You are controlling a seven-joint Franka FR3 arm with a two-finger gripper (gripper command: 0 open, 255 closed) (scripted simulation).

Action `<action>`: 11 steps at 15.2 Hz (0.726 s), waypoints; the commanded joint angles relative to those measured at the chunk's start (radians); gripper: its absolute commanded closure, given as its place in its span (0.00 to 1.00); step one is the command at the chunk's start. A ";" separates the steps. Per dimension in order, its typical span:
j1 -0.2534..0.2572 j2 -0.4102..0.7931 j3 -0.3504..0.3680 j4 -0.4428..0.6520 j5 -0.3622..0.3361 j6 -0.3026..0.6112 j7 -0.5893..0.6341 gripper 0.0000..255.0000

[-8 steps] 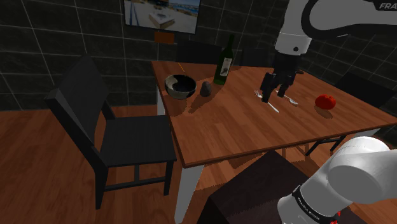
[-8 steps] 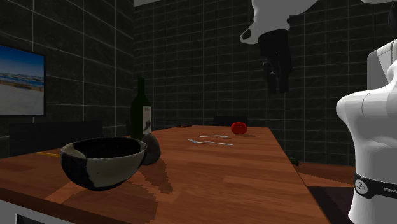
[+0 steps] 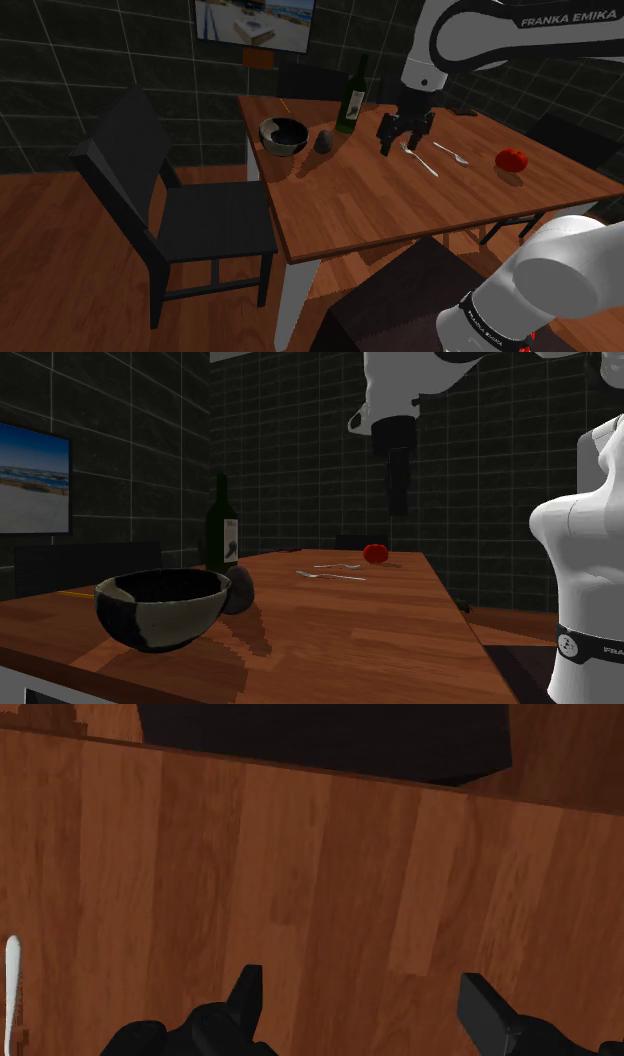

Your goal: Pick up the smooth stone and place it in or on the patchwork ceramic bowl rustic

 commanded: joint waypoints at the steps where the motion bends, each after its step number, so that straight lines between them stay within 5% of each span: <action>1: -0.011 0.069 0.005 0.023 0.000 0.069 0.029 0.00; 11: -0.057 0.408 0.024 0.217 -0.026 0.314 0.182 0.00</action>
